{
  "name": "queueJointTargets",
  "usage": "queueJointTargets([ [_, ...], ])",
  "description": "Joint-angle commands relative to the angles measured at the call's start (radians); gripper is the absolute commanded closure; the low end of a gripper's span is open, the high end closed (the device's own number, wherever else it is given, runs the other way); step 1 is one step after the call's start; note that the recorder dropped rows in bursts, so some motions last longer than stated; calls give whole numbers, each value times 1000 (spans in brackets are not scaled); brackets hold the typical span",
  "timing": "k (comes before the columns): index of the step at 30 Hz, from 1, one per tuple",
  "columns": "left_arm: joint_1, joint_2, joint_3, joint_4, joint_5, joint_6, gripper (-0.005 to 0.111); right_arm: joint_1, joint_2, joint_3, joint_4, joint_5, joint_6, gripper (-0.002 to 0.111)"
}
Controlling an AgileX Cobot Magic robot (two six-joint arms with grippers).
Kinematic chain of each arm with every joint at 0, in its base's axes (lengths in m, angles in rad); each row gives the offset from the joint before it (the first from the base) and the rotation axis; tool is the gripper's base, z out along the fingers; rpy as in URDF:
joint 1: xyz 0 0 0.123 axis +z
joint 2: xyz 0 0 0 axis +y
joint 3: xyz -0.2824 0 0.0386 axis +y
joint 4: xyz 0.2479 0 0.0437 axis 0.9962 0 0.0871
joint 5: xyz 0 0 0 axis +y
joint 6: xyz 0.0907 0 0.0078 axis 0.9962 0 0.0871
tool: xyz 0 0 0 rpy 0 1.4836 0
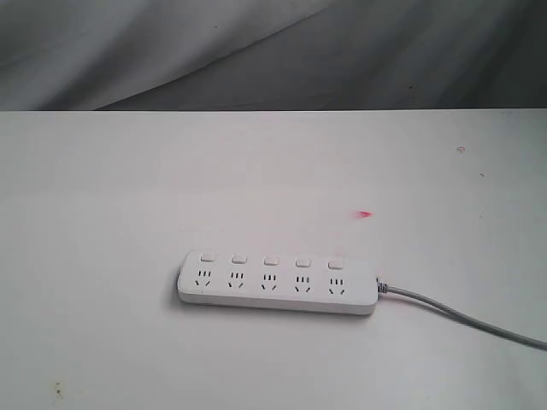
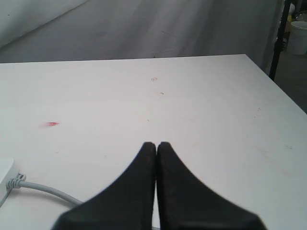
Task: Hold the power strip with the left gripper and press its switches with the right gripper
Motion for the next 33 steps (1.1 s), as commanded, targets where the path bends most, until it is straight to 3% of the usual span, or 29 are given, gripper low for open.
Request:
queueJointTargets([
  [1, -5, -3, 4, 1, 2, -2, 106, -8, -6, 4, -7, -5, 1, 108],
  [33, -5, -3, 4, -25, 2, -12, 106, -8, -6, 4, -7, -5, 1, 108],
])
